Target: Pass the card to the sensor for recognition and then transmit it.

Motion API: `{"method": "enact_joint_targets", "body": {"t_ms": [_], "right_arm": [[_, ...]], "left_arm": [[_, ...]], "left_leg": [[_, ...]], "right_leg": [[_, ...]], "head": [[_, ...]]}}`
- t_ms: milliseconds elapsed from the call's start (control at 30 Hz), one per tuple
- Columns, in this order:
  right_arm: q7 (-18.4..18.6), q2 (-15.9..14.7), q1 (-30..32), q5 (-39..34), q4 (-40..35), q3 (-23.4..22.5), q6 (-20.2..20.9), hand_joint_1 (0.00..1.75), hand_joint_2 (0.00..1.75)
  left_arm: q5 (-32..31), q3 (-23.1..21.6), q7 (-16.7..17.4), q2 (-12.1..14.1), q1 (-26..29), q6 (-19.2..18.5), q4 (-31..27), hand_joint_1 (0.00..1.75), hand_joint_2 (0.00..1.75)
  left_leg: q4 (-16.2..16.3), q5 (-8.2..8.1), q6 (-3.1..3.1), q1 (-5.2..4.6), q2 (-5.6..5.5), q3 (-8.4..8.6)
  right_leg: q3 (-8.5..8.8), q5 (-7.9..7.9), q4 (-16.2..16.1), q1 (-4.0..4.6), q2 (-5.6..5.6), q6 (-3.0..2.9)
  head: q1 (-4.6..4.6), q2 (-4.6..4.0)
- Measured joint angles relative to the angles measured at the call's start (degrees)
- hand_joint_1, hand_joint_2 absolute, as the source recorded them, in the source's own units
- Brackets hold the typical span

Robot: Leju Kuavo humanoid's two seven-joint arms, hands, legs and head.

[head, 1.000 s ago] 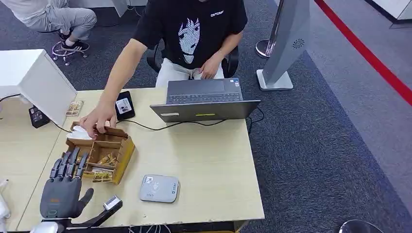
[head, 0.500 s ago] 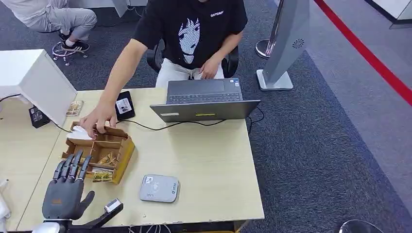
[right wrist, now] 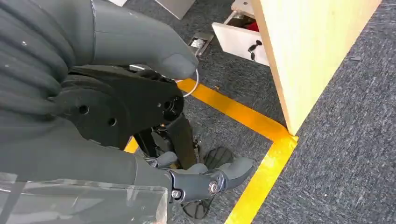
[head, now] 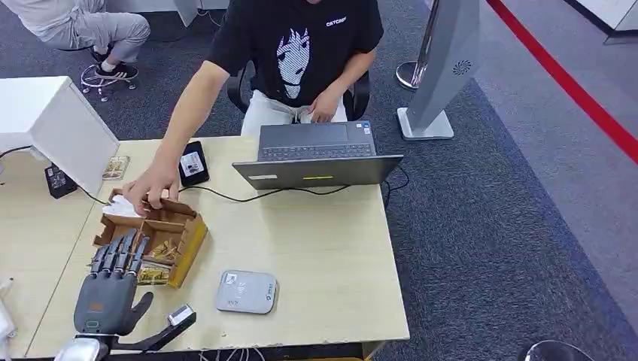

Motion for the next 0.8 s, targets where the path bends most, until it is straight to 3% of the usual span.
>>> {"method": "enact_joint_targets", "body": {"t_ms": [800], "right_arm": [[0.26,0.02,0.00,0.15,0.00,0.07,0.02,0.00,1.75]], "left_arm": [[0.52,-0.76,0.50,-1.03,-1.82,-0.61,2.99,0.00,1.75]], "left_leg": [[0.00,0.00,0.00,0.00,0.00,0.00]], "right_leg": [[0.00,0.00,0.00,0.00,0.00,0.00]], "head": [[0.00,0.00]]}}
